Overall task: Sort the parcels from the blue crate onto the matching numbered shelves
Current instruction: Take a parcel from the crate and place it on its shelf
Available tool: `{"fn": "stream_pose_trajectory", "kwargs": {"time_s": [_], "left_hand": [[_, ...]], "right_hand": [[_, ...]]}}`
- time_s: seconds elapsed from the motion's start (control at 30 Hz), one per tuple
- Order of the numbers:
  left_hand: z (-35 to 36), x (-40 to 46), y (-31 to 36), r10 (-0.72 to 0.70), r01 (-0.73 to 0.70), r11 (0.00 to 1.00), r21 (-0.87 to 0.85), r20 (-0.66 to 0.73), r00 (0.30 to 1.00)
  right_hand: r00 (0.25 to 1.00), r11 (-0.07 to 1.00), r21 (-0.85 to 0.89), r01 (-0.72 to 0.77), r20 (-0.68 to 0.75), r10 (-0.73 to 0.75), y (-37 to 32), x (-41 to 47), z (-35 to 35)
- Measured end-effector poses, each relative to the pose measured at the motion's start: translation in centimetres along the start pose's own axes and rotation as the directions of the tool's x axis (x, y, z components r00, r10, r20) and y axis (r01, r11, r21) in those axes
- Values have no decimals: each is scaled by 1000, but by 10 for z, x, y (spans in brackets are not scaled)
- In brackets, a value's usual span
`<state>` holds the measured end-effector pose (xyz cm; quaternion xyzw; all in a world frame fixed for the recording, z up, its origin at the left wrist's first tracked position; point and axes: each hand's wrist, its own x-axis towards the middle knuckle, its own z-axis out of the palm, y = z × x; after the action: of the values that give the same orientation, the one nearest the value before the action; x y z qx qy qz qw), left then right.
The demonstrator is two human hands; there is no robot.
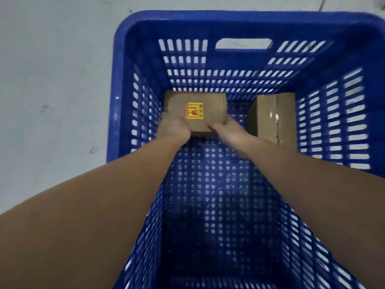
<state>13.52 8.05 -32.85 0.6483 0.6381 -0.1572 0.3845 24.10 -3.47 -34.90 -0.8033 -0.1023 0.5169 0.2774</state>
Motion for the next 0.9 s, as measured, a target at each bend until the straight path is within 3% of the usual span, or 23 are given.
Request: {"fn": "stream_pose_trajectory", "kwargs": {"time_s": [0.2, 0.53, 0.73, 0.9], "left_hand": [[-44, -77, 10, 136, -142, 985, -102, -66, 989], [-223, -299, 121, 289, -286, 926, -245, -26, 957], [-359, -458, 206, 371, -399, 863, -309, -147, 917], [-457, -590, 252, 419, -499, 734, -460, -271, 867]], "right_hand": [[988, 988, -47, 144, -48, -147, -8, -105, -40], [911, 925, 93, 370, -231, -341, -151, -324, -206], [811, 813, 113, 571, -227, -539, -265, -484, -306], [706, 712, 75, 698, -231, -669, -345, -619, -355]]}}
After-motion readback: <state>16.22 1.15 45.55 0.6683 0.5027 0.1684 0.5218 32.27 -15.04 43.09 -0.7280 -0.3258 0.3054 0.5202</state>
